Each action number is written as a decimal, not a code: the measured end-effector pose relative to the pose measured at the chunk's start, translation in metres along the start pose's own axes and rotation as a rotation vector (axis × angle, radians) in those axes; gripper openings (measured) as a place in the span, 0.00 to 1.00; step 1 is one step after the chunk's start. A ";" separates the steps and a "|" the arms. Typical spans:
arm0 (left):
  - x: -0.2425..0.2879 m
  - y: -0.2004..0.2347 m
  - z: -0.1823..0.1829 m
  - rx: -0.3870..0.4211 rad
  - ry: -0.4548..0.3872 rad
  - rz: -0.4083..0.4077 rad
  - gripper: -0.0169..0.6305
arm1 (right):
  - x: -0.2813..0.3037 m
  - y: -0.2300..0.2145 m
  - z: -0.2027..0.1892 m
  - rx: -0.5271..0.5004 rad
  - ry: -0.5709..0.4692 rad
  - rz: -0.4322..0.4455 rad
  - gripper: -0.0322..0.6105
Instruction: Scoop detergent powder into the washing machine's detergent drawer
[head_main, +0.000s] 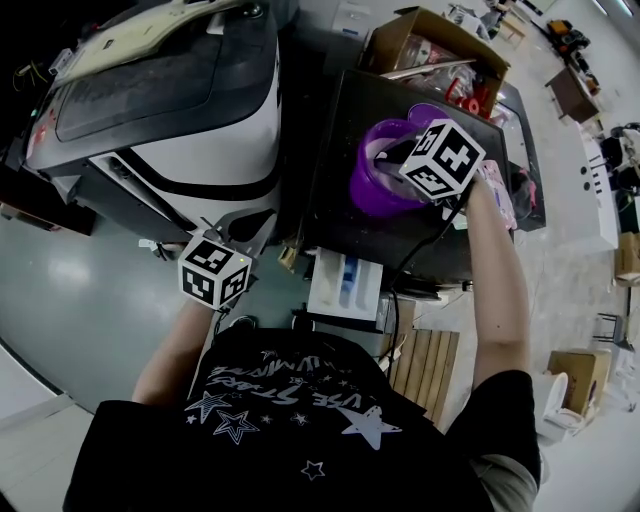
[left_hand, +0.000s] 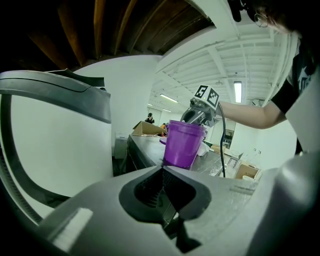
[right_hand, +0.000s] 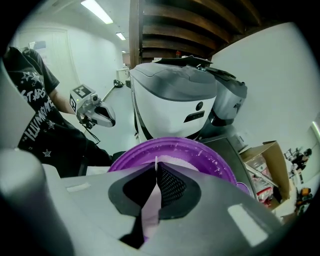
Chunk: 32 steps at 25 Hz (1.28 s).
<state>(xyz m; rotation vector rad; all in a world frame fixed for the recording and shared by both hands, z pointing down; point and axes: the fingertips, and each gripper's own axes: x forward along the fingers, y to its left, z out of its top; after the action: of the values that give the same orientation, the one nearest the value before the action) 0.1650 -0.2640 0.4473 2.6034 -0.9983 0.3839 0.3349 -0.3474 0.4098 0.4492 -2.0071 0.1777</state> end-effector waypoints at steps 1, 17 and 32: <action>0.000 0.000 0.000 0.001 -0.001 -0.001 0.03 | -0.001 0.001 0.000 0.001 0.005 0.007 0.11; 0.005 -0.003 -0.002 0.012 0.003 -0.050 0.03 | -0.023 0.011 -0.003 0.282 -0.108 0.086 0.11; 0.006 -0.008 -0.005 0.025 0.010 -0.116 0.03 | -0.058 -0.005 -0.003 0.623 -0.299 -0.066 0.11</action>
<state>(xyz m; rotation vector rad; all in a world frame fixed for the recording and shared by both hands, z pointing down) 0.1737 -0.2601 0.4520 2.6631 -0.8396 0.3825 0.3625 -0.3373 0.3593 0.9793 -2.2009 0.7422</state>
